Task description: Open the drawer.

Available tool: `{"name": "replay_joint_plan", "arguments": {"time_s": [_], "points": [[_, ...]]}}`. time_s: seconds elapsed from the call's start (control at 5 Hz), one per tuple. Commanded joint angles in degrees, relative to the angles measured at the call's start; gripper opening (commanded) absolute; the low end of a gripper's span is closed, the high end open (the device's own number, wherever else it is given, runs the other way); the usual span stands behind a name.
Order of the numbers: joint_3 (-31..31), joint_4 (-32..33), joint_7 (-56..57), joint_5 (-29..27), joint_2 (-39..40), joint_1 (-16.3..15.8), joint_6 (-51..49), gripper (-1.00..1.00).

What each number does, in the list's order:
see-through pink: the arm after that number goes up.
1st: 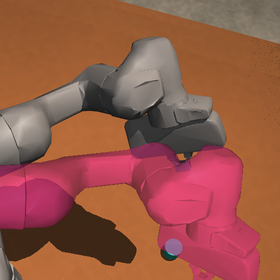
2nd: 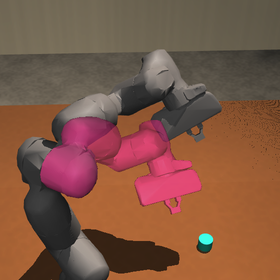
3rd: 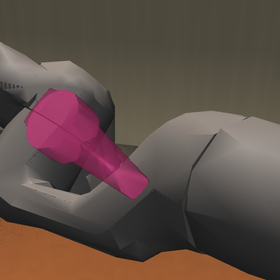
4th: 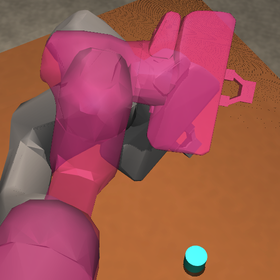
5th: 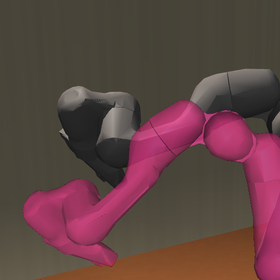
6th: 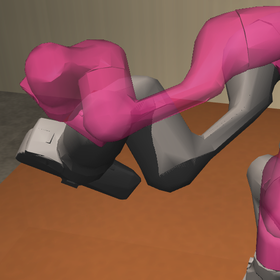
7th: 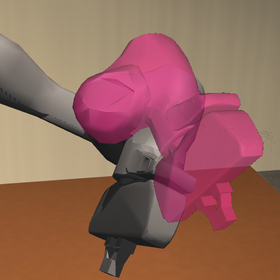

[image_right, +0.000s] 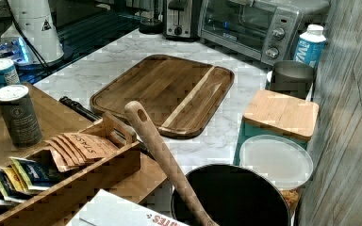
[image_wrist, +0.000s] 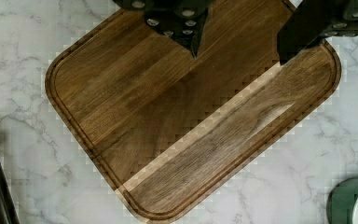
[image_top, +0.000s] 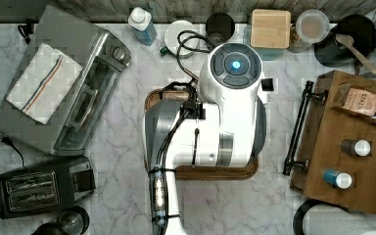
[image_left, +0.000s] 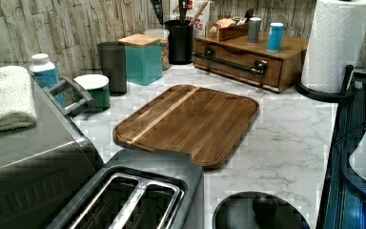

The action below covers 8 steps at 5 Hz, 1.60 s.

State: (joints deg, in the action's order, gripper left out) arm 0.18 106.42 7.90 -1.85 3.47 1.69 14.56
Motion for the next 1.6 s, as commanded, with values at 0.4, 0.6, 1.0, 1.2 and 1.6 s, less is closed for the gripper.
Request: {"name": "replay_joint_plan", "arguments": {"time_s": [0.4,0.6,1.0,1.2,1.6], "points": [[1.5,2.7,10.2,0.9,-0.8,2.3,3.1,1.0],[3.9,4.1,16.4,2.2,-1.0,4.0,7.2,1.0],[4.1,2.0,21.6,5.2,2.1,9.2,10.1,1.0],[7.2,1.3,24.1,7.3,4.5,8.4,13.6,1.0],[6.8,-1.2,30.9,7.6,9.8,11.7,17.6,1.0]]}}
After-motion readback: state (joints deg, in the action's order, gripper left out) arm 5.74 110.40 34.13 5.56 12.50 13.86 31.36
